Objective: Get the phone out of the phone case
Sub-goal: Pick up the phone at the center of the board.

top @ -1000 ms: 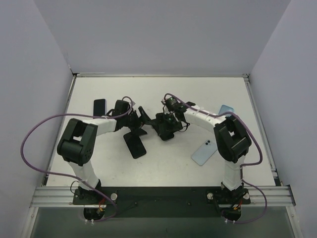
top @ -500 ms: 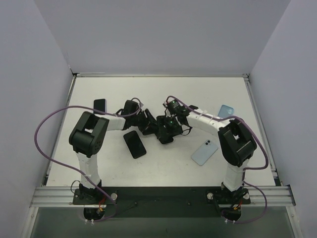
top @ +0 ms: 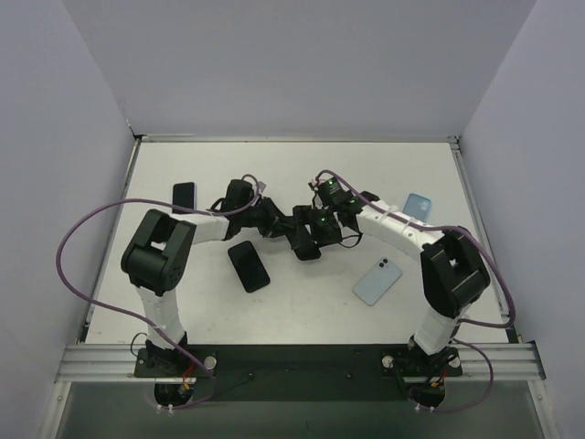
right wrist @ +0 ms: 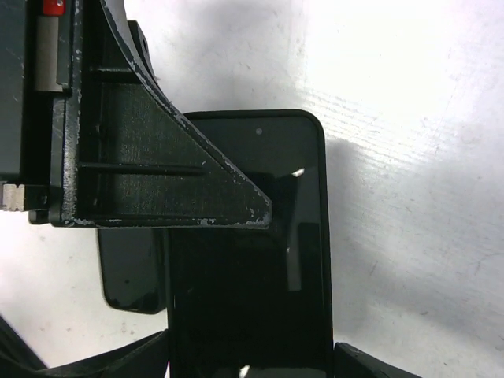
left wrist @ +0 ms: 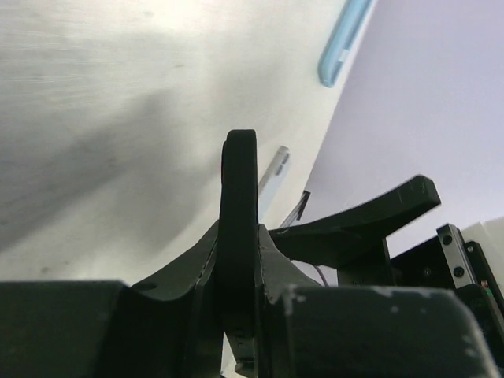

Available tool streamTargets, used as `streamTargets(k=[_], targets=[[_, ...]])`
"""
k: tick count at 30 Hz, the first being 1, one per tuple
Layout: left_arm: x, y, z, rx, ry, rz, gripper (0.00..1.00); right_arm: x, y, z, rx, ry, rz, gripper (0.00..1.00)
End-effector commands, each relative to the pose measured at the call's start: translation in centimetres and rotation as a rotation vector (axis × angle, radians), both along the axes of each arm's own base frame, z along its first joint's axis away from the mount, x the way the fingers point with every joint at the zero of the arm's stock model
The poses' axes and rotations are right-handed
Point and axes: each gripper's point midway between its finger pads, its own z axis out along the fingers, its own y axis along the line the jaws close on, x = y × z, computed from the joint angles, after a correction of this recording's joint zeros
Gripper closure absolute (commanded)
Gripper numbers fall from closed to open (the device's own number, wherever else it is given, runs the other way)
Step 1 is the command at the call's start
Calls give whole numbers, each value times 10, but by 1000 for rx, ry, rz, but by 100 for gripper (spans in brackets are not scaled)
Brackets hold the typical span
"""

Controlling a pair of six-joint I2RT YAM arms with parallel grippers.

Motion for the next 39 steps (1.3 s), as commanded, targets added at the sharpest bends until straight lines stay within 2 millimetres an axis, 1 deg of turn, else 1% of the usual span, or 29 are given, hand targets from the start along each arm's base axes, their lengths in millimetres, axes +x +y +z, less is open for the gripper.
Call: streamTargets(k=[1,2,3,4,5,6,7,8,9,10,11,12,13,15,16,17,18,19,20,21,23,24,26,27,30,32,34,36,39], targets=[[3,-7,73,-149,-198,-45,100,12,-13,74,139,-122,-25,20],[4,-8,92,-200,-269,-56,100,18,-21,81,165,-118,-68,20],[3,-9,106,-246,-282,-59,100,18,-27,82,184,-105,-95,19],[0,-11,126,-308,-355,-89,100,18,-26,98,248,-126,-95,19],[-2,-10,136,-339,-378,-94,100,23,-32,104,288,-115,-145,19],[-3,-10,146,-379,-372,-92,100,17,-34,102,315,-95,-159,18],[-6,-10,162,-429,-436,-112,100,18,-30,120,390,-132,-148,18],[-7,-10,168,-456,-447,-116,100,19,-33,124,427,-128,-170,18],[-7,-8,174,-483,-455,-110,100,18,-33,129,470,-112,-199,22],[-10,-7,191,-545,-490,-107,100,16,-34,133,509,-124,-210,24],[-9,-6,195,-569,-492,-101,100,15,-31,140,553,-126,-205,26],[-8,-4,201,-602,-476,-83,100,16,-33,143,582,-128,-216,31],[-9,-2,209,-629,-514,-80,100,14,-31,148,639,-122,-241,33],[-6,0,212,-647,-515,-60,100,12,-29,153,701,-118,-253,38],[-6,1,214,-656,-532,-56,100,16,-28,164,757,-140,-263,41],[-6,2,216,-661,-538,-49,100,13,-27,158,771,-121,-273,44],[-5,3,218,-669,-542,-38,100,15,-25,163,802,-139,-263,49],[-5,4,221,-677,-555,-35,100,15,-24,164,824,-122,-280,53],[-4,4,222,-681,-558,-31,100,13,-24,159,833,-109,-287,57],[-3,5,223,-685,-557,-24,100,14,-23,165,862,-130,-280,63],[-1,7,224,-684,-559,-13,100,14,-21,168,904,-107,-296,71],[0,9,224,-682,-562,-4,100,13,-20,173,937,-116,-285,76],[4,13,223,-676,-563,17,100,13,-19,176,980,-80,-307,81],[7,15,223,-676,-566,32,100,12,-19,178,1010,-92,-301,85],[12,21,222,-672,-570,58,100,10,-20,181,1069,-70,-325,89],[13,23,224,-677,-576,62,100,11,-22,182,1086,-79,-342,89],[14,25,226,-682,-578,70,100,11,-25,182,1087,-88,-351,85],[15,27,228,-682,-583,74,100,12,-27,182,1085,-94,-361,76],[15,29,228,-685,-577,78,100,11,-30,186,1091,-108,-362,74]])
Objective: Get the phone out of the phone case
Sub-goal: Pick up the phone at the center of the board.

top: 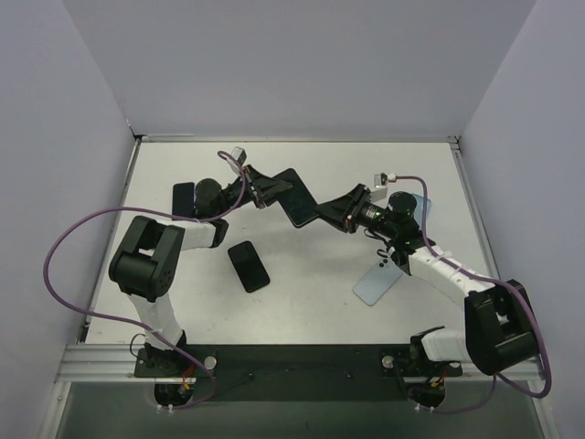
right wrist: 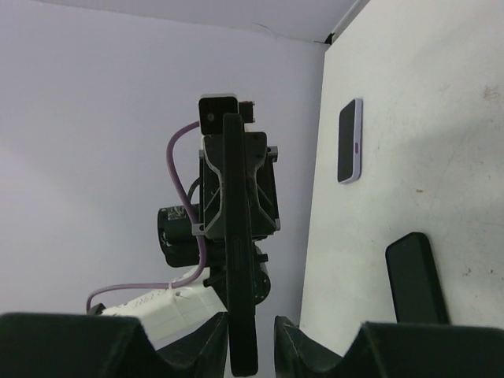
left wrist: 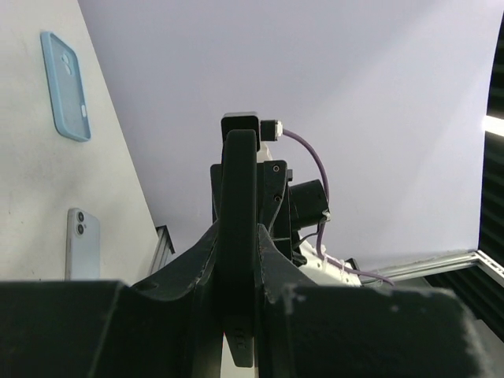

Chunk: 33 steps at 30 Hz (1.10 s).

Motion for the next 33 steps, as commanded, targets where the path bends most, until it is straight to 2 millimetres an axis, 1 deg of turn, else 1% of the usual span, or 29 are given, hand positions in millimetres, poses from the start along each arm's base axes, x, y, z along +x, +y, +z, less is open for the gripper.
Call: streamTargets(k=[1,4,5,7,9,11,16,20,24,25,26,27,28,29,30,31,32,33], targets=[[3,18,46,-92,-138,68,100,2,-7,31,58,-102,-33,75],[3,19,47,-98,-136,67,100,2,-9,32,67,-104,-47,76],[3,20,47,-97,-139,67,100,2,-9,35,71,-110,-42,78],[2,20,48,-99,-139,67,100,2,-7,35,74,-109,-33,79],[2,20,49,-98,-141,67,100,3,-5,37,91,-109,-24,78],[2,19,49,-99,-142,67,100,3,-2,40,106,-106,-16,72],[1,20,52,-100,-147,69,100,5,6,42,117,-116,7,70],[0,20,53,-101,-146,71,100,5,13,41,126,-113,28,75],[0,20,54,-104,-148,71,100,7,16,39,142,-104,28,77],[-1,20,56,-107,-150,70,100,8,16,41,156,-96,29,81],[-1,20,56,-108,-149,70,100,9,15,46,175,-113,22,89],[-1,20,57,-108,-152,68,100,10,15,46,190,-106,18,98],[-2,21,59,-112,-157,71,100,11,15,49,226,-78,17,100],[-1,21,60,-114,-157,73,100,9,12,59,281,-98,15,100],[-2,21,61,-117,-165,73,100,16,10,61,329,-81,-15,100],[-2,21,63,-121,-174,72,100,18,9,68,380,-84,-14,100],[-1,22,64,-130,-174,77,100,13,5,93,497,-96,11,100],[-3,22,70,-149,-196,77,100,24,3,90,546,-65,-17,100]])
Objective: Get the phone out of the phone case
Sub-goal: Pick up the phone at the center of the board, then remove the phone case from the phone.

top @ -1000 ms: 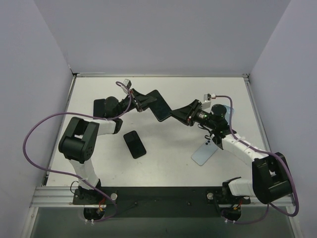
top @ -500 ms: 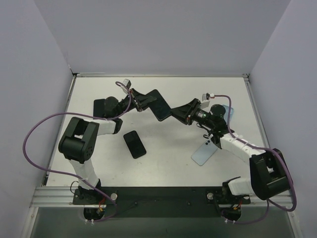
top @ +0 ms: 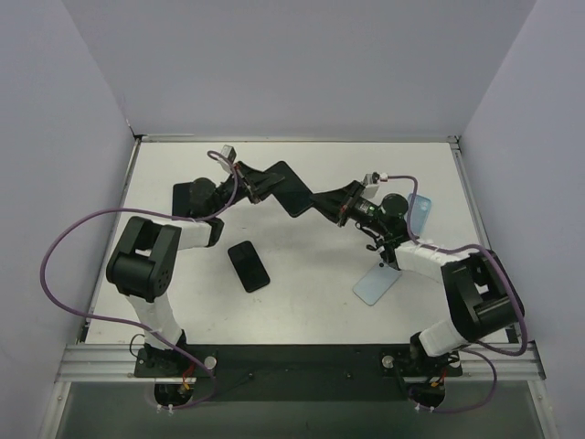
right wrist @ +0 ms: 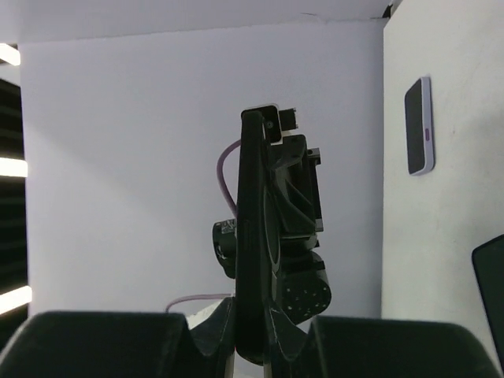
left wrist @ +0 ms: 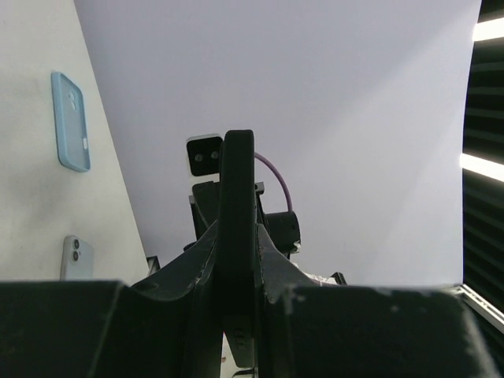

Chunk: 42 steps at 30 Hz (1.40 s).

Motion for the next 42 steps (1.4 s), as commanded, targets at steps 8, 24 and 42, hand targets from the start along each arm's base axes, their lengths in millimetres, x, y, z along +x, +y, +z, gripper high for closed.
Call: streamTargets(k=[8,24,42], targets=[[-29,9,119,-171,-365,8,100,21,-11,112,517,-25,-43,100],[-61,32,207,-333,-562,57,100,54,-12,205,882,24,-32,100],[-116,70,291,-592,-727,68,100,71,-6,225,984,27,-33,100]])
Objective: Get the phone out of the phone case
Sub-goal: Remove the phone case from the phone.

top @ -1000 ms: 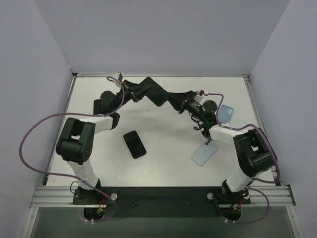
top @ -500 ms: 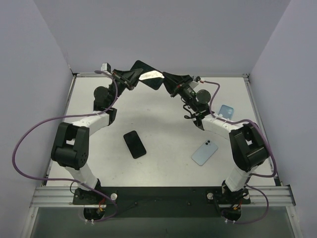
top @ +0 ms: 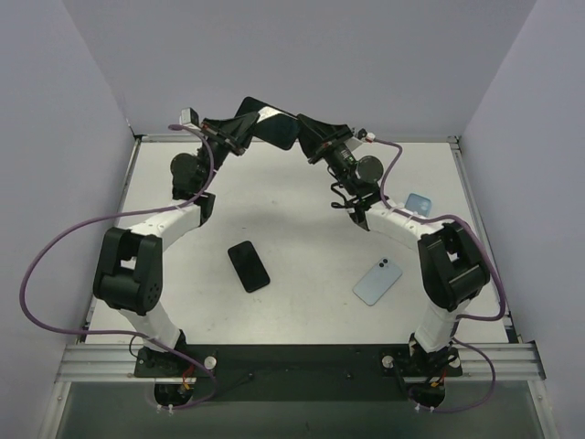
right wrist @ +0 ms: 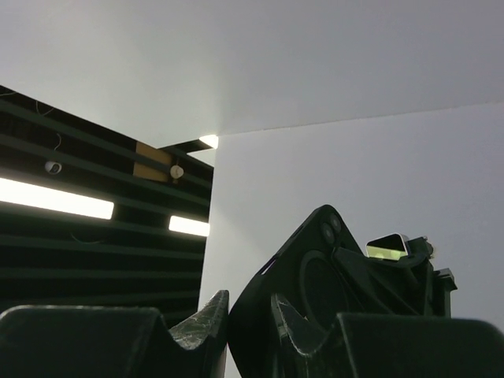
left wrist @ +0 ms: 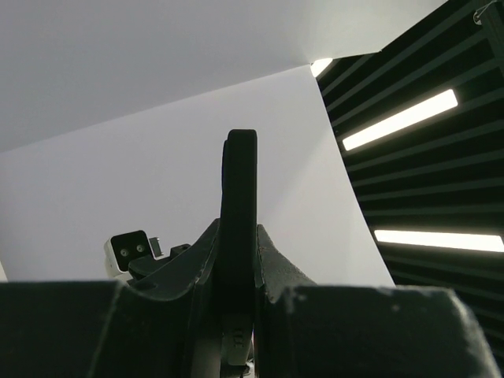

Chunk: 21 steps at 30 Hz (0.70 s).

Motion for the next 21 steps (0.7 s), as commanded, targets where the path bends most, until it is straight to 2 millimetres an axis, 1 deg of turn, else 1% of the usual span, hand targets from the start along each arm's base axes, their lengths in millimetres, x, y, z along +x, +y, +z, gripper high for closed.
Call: streamTargets(k=[1,6,12,16,18,19,21], targets=[[-176,16,150,-216,-668,-229,100,-32,-40,73,468,-58,172,100],[-186,22,163,-247,-689,-234,100,-31,-39,74,472,-56,175,100],[-202,31,180,-284,-729,-234,100,-29,-38,74,483,-52,176,100],[-208,38,184,-303,-735,-199,100,-27,-41,77,500,-55,163,100],[-213,41,184,-306,-742,-179,100,-25,-41,77,512,-51,156,100],[-215,43,185,-307,-750,-160,100,-25,-42,80,520,-56,155,100],[-220,45,187,-311,-760,-152,100,-22,-39,80,540,-49,150,100]])
